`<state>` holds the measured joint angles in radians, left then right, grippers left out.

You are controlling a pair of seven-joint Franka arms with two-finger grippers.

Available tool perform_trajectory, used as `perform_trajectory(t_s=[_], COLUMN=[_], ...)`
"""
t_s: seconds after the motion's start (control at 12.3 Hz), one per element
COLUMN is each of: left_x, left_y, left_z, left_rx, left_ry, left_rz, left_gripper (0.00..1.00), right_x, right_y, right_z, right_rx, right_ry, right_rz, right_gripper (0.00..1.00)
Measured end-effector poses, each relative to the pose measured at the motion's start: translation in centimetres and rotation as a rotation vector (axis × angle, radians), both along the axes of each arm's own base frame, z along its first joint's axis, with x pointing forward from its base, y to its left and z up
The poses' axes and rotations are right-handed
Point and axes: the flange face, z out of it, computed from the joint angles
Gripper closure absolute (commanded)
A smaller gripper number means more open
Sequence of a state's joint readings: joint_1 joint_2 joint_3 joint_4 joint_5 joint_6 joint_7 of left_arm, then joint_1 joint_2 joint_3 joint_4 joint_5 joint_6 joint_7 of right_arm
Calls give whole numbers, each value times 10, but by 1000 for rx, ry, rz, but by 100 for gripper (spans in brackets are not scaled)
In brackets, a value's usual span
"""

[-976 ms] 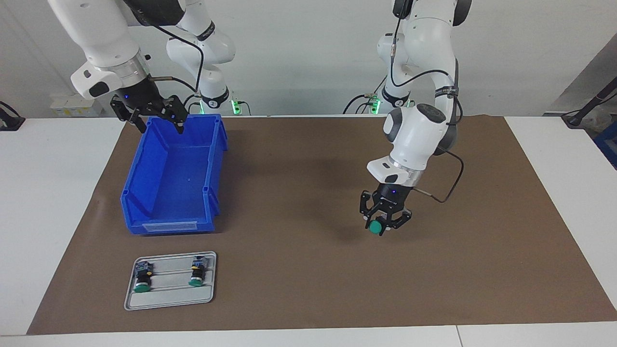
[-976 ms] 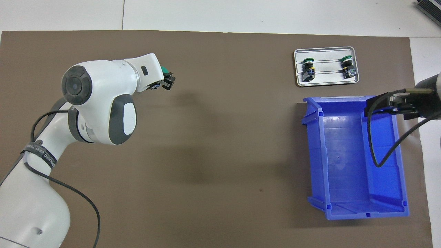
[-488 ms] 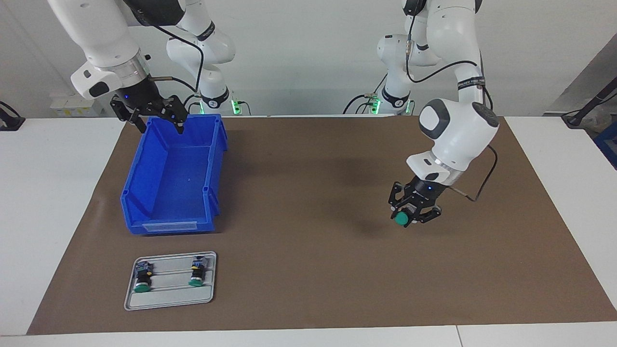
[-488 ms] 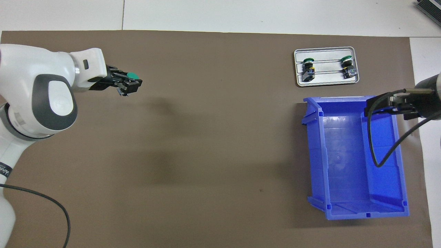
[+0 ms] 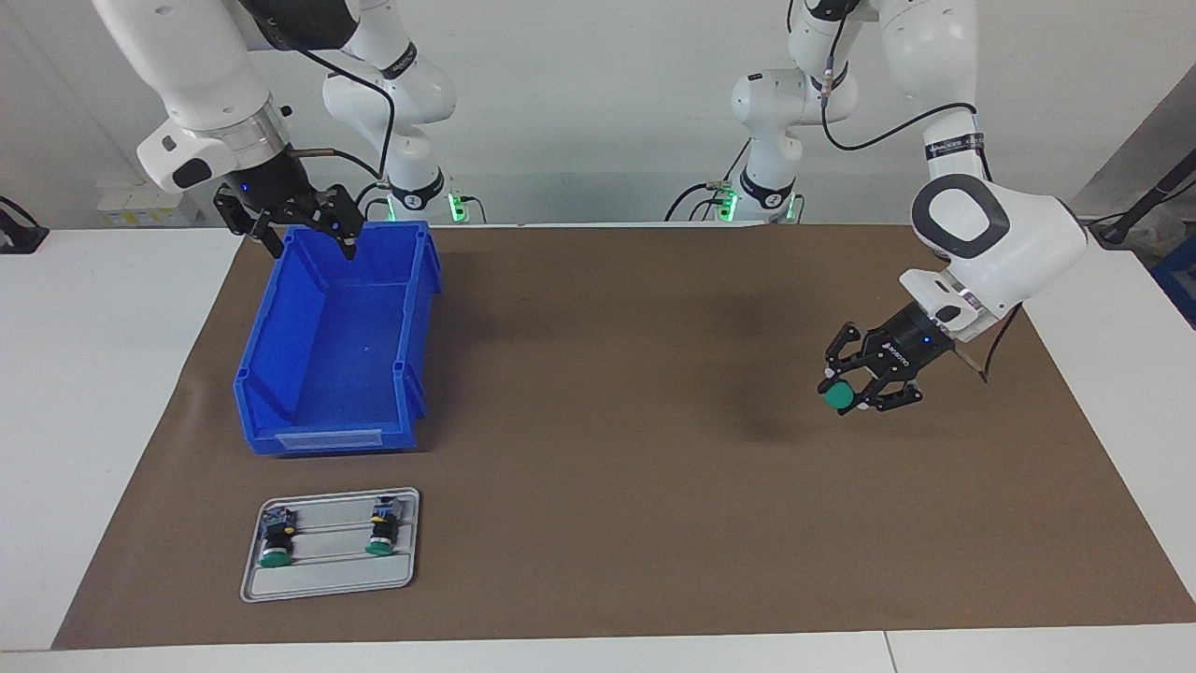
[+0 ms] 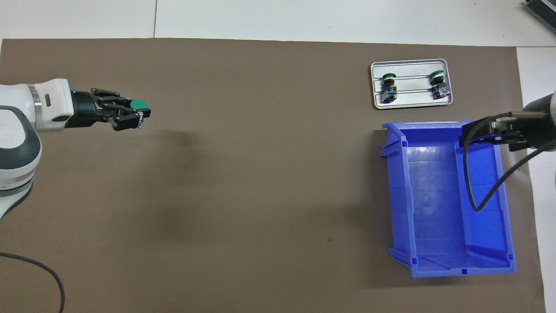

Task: Place and press button with both arms
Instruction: 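Lift the button with the left gripper and swing it toward the left arm, then carry the button back with the left gripper and set it on the table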

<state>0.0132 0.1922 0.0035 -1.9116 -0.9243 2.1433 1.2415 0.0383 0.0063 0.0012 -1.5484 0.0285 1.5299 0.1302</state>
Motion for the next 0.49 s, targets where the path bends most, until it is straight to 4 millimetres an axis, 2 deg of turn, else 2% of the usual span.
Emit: perform_trajectory(t_s=[0.16,0.49], left_x=[-32,-86], left_y=[12,2], left_z=[-23,-59], left_rx=[-87,-182], left_ry=[-56,-138], left_rz=[-10,57], left_gripper=[98,96], right_x=[0,0], right_y=[0,0], right_z=[0,0], right_rx=[0,0], right_ry=[0,0], right_rz=[0,0], right_gripper=[0,0])
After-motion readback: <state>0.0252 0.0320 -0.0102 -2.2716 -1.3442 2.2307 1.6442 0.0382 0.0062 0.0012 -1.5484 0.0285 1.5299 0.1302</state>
